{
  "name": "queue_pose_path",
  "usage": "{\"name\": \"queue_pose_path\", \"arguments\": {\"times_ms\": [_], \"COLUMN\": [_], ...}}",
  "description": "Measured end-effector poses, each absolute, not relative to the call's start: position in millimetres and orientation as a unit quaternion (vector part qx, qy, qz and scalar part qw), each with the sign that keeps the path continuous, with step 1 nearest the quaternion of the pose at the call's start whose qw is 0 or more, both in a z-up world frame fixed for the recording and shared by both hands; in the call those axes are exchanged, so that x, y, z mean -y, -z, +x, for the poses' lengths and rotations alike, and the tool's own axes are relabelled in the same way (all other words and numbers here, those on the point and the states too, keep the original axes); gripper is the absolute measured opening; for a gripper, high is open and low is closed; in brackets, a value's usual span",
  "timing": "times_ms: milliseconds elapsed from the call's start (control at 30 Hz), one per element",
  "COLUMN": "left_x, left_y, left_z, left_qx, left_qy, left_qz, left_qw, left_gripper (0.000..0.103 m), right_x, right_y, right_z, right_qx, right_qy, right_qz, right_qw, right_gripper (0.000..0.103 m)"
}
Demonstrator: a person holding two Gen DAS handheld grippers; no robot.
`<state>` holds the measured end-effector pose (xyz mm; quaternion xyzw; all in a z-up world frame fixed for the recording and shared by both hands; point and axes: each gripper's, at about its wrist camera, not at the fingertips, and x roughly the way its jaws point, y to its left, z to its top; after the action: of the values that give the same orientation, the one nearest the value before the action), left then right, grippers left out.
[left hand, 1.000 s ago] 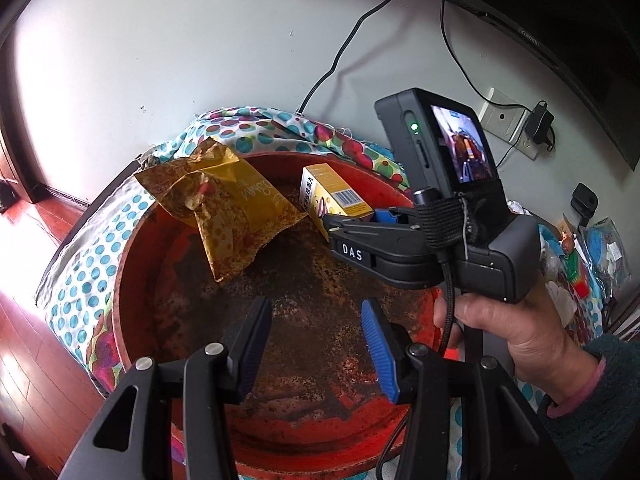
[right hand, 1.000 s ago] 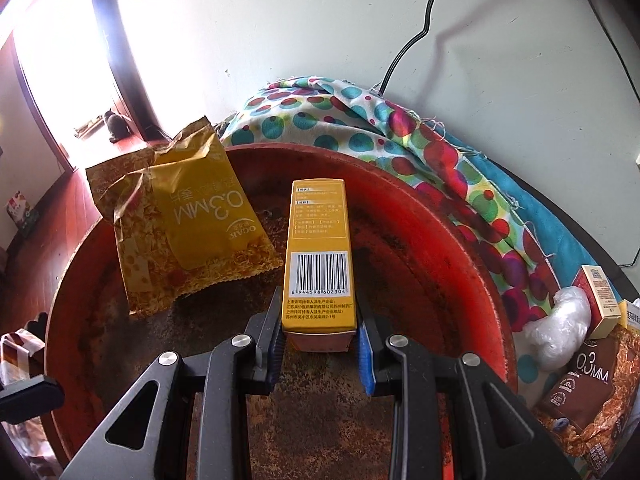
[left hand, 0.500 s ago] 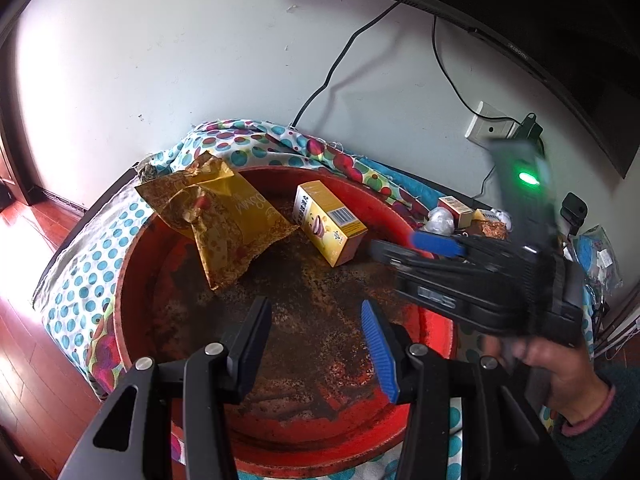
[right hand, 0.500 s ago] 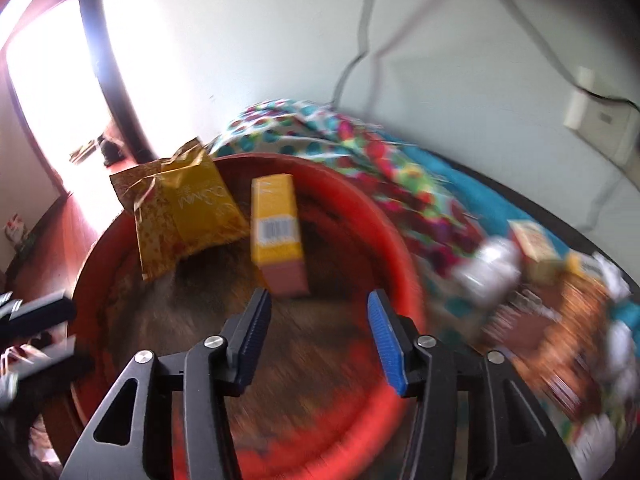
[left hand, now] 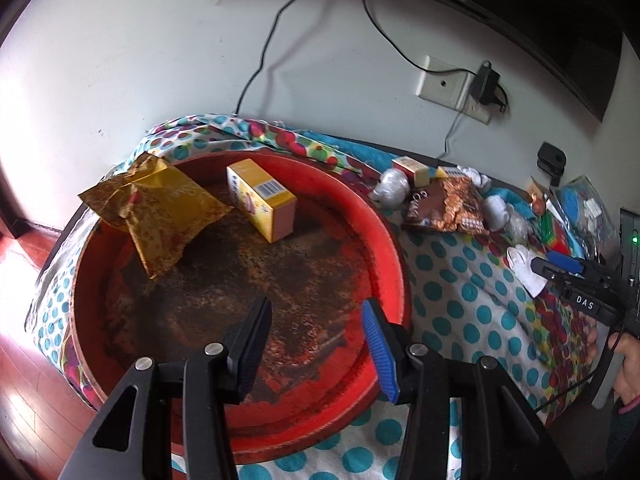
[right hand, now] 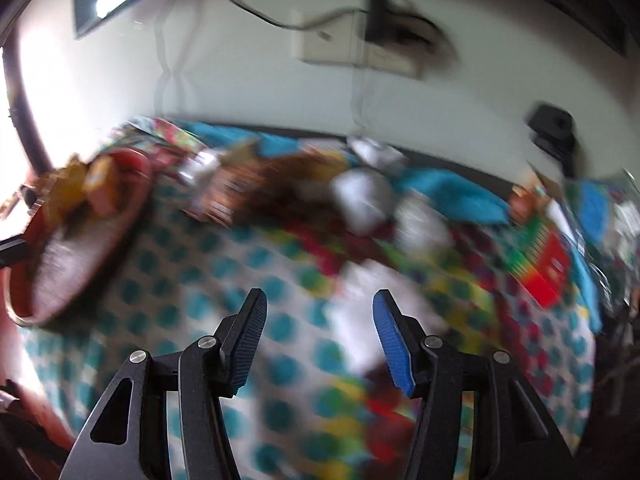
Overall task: Organize objects
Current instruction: 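Grasp the white sock with the right gripper while the left grasps the chocolate bag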
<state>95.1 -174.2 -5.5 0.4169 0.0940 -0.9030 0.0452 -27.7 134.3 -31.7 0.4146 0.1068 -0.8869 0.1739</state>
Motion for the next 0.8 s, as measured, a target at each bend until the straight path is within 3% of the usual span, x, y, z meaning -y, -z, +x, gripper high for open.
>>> {"name": "queue_pose_path", "arguments": {"times_ms": [267,467,533,600,667,800], "left_x": [142.9,112.0,100.6,86.7,72.5,43.9], "left_y": [16.6,11.3,9.4,8.8,9.5,9.4], "left_z": [87.9,62.1,50.1,35.6,20.8,-3.0], "left_qx": [-0.058,-0.038,-0.034,-0.031,-0.026,-0.005], "left_qy": [0.899,0.9,0.903,0.903,0.902,0.902], "left_qz": [0.433,0.434,0.429,0.426,0.43,0.429], "left_qw": [0.032,0.003,-0.016,-0.033,-0.041,-0.054], "left_gripper": [0.048,0.048,0.048,0.049,0.049,0.049], "right_x": [-163.9,-164.8,-168.2,-173.2,-178.6,-183.4], "right_y": [66.8,74.9,78.2,82.5,83.5,83.0], "right_z": [-48.8,-58.6,-63.0,-67.1,-68.3,-68.4], "right_qx": [-0.1,-0.093,-0.083,-0.073,-0.063,-0.064], "right_qy": [0.884,0.889,0.889,0.886,0.887,0.892], "right_qz": [0.431,0.424,0.428,0.435,0.435,0.425], "right_qw": [0.15,0.147,0.142,0.139,0.141,0.14], "right_gripper": [0.07,0.072,0.066,0.051,0.044,0.039]}}
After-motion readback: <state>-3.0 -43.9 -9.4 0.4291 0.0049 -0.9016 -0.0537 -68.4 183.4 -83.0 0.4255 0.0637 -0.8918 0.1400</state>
